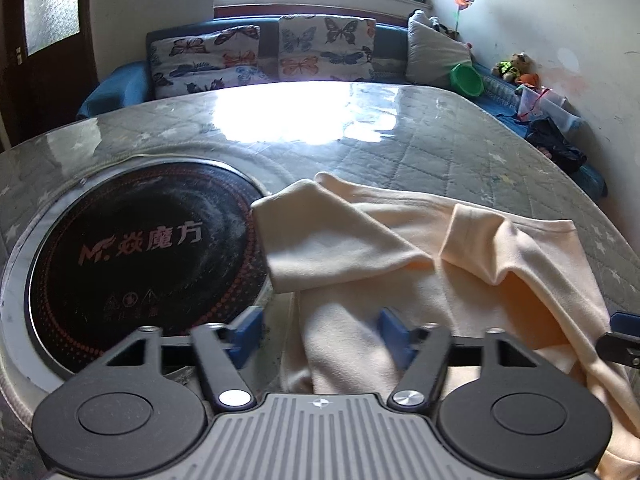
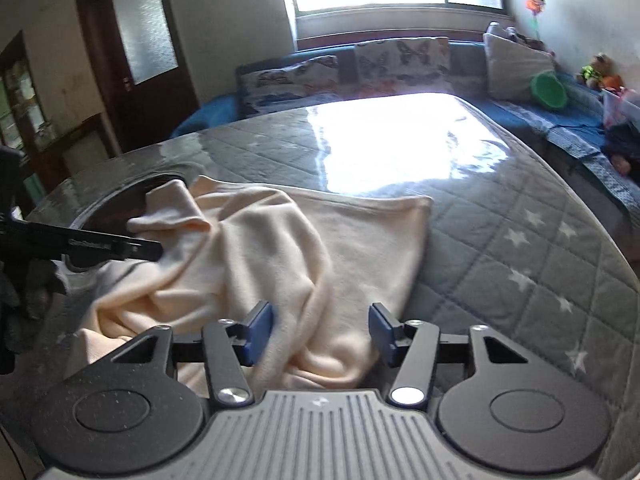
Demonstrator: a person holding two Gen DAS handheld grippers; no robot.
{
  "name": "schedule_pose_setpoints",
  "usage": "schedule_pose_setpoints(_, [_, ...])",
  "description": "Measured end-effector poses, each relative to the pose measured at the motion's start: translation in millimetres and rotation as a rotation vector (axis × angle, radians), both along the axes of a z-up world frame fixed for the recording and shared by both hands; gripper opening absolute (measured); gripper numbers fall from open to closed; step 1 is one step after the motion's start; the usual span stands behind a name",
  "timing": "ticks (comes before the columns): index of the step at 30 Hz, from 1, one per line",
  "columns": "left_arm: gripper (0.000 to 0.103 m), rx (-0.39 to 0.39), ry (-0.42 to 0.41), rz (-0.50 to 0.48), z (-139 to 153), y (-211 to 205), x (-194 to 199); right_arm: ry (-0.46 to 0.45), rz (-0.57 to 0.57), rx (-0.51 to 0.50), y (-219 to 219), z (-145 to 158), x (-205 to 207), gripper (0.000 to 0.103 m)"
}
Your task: Fold clothes
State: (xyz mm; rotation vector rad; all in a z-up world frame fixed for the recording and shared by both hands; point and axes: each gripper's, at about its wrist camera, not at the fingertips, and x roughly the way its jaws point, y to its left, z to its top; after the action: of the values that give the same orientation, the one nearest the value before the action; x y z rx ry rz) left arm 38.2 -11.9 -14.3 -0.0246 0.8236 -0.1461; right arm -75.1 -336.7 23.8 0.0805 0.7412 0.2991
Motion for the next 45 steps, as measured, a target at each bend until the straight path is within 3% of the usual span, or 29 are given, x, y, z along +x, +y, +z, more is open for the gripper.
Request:
schedule_pose_setpoints(5, [0.02,0.007,-0.029,-0.042,1.7,-6.4,-4.6,0.002,0.006,0.004,8.7,-5.1,3.3,0.055])
schedule_pose_setpoints(7, [0.015,0.005,-0.036,-0.035,2.0,-3.4,-4.7,0.003,0.015,-0.001,15.6,-8.2,6.9,0.056])
schedule_pose_setpoints(14, [0.012,0.061,-0.073,0.031,2.8,16.8,-8.6,-0.01,0.085,-0.015,51.5,-12.9,28.9,0.057])
schedule_pose_setpoints(24, [0.012,0.096,-0.089,0.213,9.4,95.9,-15.1,-0.024,0.282,-0.072,139.2,-14.7,71.1,0.058])
schedule_pose_setpoints(36, [0.012,0.079,-0.077,0.303,9.2,152.6,-32.0,-0.077,0.497,-0.138,234.9,11.0,90.2,0.057])
schedule_pose_setpoints(43, [0.012,0.065,-0.068,0.317,5.5,162.2,-37.2,-0.06,0.542,-0.225,271.5,-7.2,103.5,0.043])
schedule_pose_setpoints(45, [0.012,0.064,-0.066,0.321,5.2,162.8,-38.2,-0.057,0.532,-0.245,274.4,-14.1,105.2,0.03])
